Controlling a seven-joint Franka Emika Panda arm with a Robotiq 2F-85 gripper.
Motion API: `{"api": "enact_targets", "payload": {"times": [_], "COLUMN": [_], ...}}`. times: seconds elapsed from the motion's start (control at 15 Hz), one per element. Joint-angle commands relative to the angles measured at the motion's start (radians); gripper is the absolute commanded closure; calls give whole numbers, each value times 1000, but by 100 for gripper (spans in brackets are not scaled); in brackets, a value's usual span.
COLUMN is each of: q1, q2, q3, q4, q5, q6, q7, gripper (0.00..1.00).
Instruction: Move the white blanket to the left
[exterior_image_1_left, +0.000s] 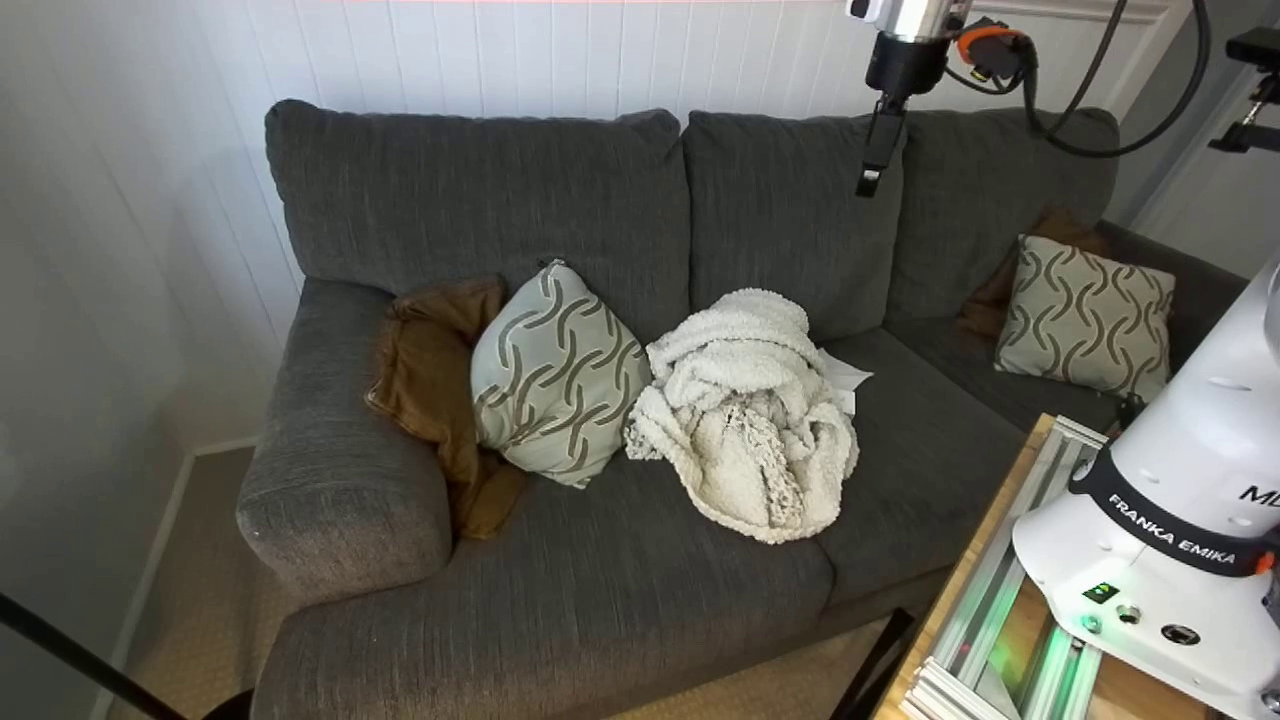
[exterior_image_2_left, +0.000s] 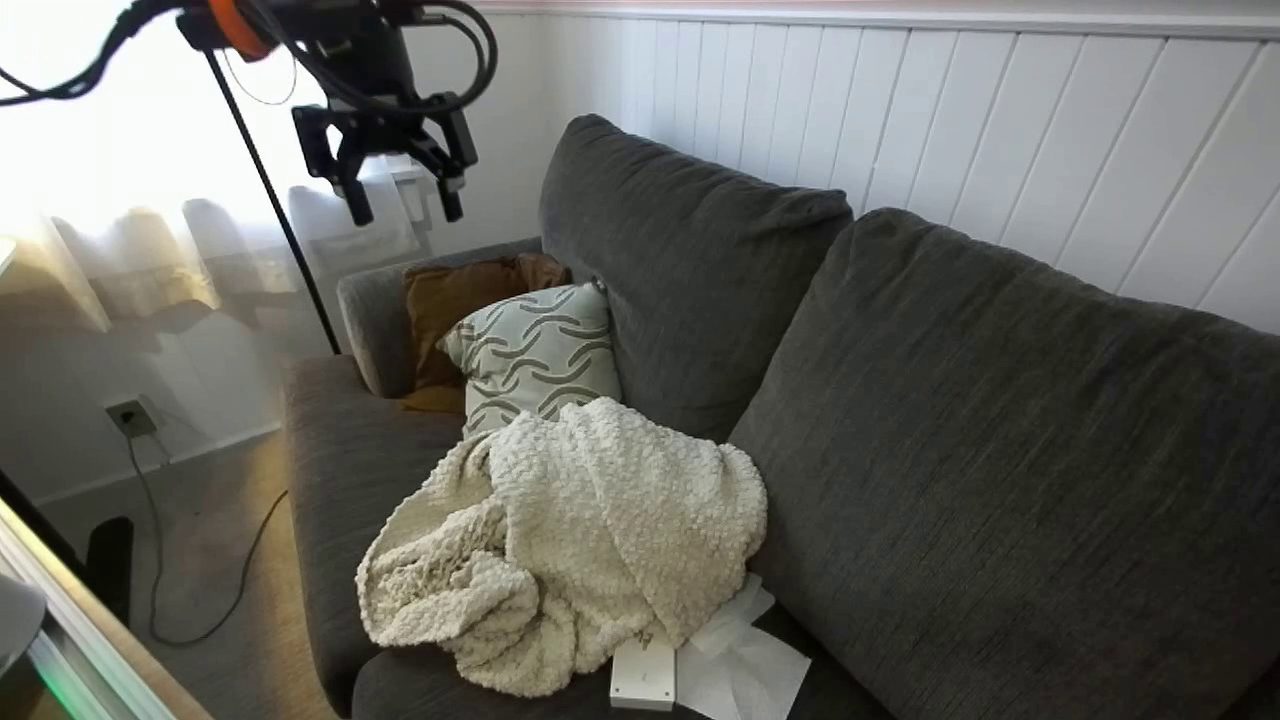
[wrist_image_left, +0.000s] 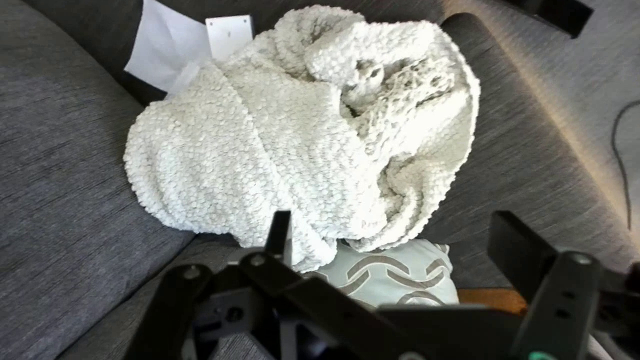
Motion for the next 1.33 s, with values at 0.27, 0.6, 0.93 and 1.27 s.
{"api": "enact_targets", "payload": {"times": [0.27, 0.6, 0.93, 1.27], "q1": [-71, -108, -130, -133], "q2": [348, 574, 622, 641], "q3": [-2, 30, 55, 58], "q4": [-20, 13, 14, 35], "q5": [-47, -60, -75, -78], "q6": [503, 764, 776, 777], "q7": [-74, -114, -131, -140], "gripper": [0, 0, 0, 0]}}
